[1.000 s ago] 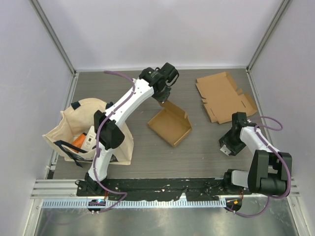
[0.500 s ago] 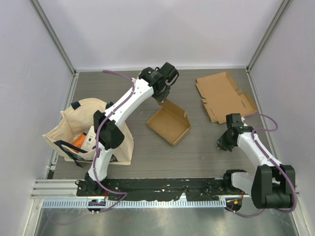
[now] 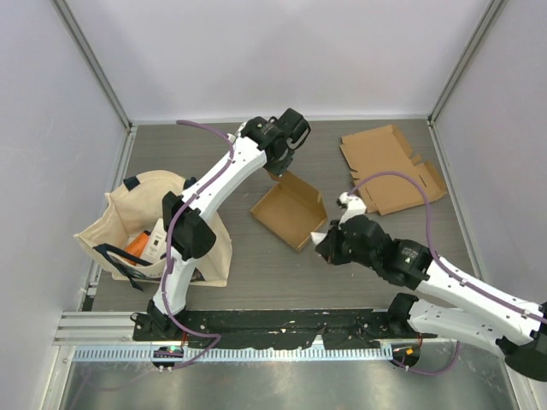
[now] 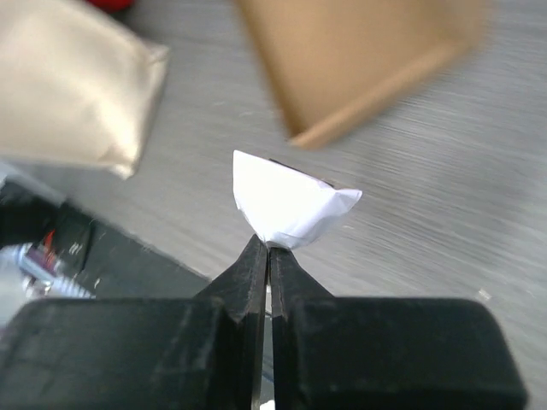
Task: Fold the paper box
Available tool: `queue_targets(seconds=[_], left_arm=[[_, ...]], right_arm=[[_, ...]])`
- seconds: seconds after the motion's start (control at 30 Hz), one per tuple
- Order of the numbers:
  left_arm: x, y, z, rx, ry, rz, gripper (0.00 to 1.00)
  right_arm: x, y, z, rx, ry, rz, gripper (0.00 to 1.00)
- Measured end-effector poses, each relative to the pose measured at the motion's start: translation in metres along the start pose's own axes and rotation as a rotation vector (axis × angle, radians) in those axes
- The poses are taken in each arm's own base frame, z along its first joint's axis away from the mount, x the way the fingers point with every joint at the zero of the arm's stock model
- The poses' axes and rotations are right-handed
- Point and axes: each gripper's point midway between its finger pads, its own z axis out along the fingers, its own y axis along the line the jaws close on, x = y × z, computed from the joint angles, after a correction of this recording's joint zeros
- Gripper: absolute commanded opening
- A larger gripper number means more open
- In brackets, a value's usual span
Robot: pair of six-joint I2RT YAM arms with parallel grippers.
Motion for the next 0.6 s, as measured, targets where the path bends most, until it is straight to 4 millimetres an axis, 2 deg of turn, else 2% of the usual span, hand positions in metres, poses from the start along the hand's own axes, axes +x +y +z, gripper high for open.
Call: queue_targets(seconds=[0.07, 0.13, 0.17, 0.2, 0.23, 0.27, 0.37, 0.43, 0.47, 0.53, 0.6], left_arm=[[0.000, 0.000, 0.000, 0.000, 0.000, 0.000, 0.00], [0.000, 0.000, 0.000, 0.000, -0.001, 0.000, 0.00], [-0.001, 0.000, 0.000, 0.000, -0.003, 0.001, 0.00], [-0.001, 0.000, 0.000, 0.000, -0.006, 0.001, 0.00], [-0.002, 0.000, 0.000, 0.001, -0.009, 0.001, 0.00], [-0.002, 0.000, 0.000, 0.001, -0.013, 0.001, 0.00], [-0.005, -0.001, -0.002, 0.007, -0.021, -0.002, 0.00], [-0.008, -0.002, -0.004, 0.012, -0.031, -0.006, 0.00], [-0.010, -0.002, -0.005, 0.015, -0.037, -0.009, 0.00], [-0.014, 0.000, -0.008, 0.018, -0.045, -0.014, 0.00], [-0.017, 0.003, -0.011, 0.016, -0.049, -0.016, 0.00]], right_arm=[[0.008, 0.036, -0.004, -0.149, -0.001, -0.099, 0.01], [0.016, 0.060, 0.001, -0.244, 0.011, -0.186, 0.01], [0.018, 0.069, 0.006, -0.273, 0.013, -0.221, 0.05], [0.019, 0.076, 0.014, -0.293, 0.011, -0.258, 0.28], [0.019, 0.081, 0.025, -0.299, 0.005, -0.291, 0.36], [0.020, 0.082, 0.037, -0.290, 0.000, -0.326, 0.36], [0.013, 0.079, 0.071, -0.232, -0.055, -0.403, 0.57], [0.001, 0.070, 0.090, -0.159, -0.123, -0.430, 0.57], [-0.007, 0.063, 0.097, -0.113, -0.163, -0.439, 0.67], [-0.020, 0.051, 0.099, -0.049, -0.233, -0.441, 0.70], [-0.033, 0.043, 0.094, -0.005, -0.289, -0.438, 0.70]])
